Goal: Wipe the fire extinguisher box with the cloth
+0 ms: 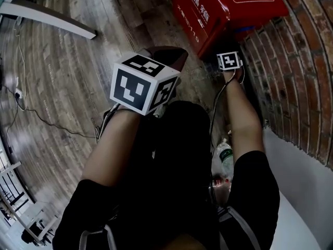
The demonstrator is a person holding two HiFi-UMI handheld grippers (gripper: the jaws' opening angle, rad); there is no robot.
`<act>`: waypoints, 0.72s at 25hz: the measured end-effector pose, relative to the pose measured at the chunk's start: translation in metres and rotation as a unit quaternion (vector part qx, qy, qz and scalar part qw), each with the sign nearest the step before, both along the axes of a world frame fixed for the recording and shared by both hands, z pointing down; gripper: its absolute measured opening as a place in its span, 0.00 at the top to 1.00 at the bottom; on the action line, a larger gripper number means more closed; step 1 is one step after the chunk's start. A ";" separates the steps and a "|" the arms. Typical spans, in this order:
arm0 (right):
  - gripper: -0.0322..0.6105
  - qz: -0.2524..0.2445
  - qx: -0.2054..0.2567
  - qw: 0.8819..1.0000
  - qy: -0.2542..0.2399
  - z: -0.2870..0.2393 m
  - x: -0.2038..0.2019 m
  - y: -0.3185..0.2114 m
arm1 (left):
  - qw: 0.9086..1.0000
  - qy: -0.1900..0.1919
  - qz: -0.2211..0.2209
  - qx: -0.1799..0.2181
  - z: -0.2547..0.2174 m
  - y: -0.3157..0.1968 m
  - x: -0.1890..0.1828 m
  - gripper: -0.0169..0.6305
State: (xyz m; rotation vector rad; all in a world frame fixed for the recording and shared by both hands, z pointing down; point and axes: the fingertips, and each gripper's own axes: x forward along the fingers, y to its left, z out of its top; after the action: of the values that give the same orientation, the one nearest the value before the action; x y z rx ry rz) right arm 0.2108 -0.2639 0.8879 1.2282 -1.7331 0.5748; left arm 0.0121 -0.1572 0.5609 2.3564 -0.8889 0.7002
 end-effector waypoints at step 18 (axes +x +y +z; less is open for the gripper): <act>0.79 0.063 0.209 0.964 -0.153 -0.221 -0.041 0.060 | 1.000 -0.013 0.009 -0.010 0.024 -0.028 0.031 0.96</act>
State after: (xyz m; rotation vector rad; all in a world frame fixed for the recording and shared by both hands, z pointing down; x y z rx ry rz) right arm 0.1693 -0.2037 0.6673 1.6201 -2.1197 0.5074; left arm 0.0428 -0.1851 0.5850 2.3454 -0.8702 0.7444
